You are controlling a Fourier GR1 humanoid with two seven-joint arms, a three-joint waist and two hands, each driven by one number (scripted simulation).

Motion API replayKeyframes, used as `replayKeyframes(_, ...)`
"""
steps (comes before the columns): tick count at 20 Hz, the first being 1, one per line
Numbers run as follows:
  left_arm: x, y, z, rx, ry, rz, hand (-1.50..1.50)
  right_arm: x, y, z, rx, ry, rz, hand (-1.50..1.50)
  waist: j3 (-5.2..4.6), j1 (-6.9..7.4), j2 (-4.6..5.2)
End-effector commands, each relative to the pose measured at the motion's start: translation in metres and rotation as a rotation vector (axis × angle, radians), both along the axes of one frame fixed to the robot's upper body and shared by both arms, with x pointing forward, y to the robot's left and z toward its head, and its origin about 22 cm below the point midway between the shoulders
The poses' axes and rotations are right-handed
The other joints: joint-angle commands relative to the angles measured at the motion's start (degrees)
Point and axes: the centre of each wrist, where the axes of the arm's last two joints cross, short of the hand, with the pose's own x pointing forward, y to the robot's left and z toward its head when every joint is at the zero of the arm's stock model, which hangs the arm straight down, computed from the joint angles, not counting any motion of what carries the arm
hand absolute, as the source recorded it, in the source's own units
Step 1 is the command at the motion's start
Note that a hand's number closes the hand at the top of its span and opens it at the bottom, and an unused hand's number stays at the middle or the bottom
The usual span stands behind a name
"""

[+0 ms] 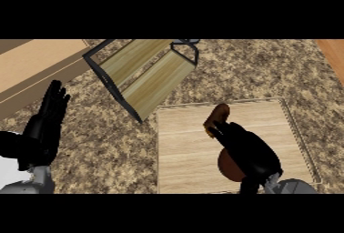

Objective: Pick the cupcake from the tray and place it in the tiered shelf

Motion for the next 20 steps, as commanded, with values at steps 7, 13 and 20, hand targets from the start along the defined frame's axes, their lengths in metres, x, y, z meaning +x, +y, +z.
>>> replayKeyframes(7,0.016,0.006,0.003,0.004,-0.016,-0.003,0.0,0.012,0.008,-0.022,-0.077,-0.034,0.113,1.5,-0.01,-0.01,0.05)
replayKeyframes(13,0.009,-0.002,0.005,-0.005,0.006,-0.005,0.0,0.01,0.017,-0.022,-0.046,-0.146,0.172,1.5,0.0,0.08,0.03)
replayKeyframes(20,0.01,-0.002,0.001,-0.001,-0.007,-0.024,0.0,0.034,0.079,-0.033,0.029,-0.077,0.382,1.5,0.01,1.19,0.32)
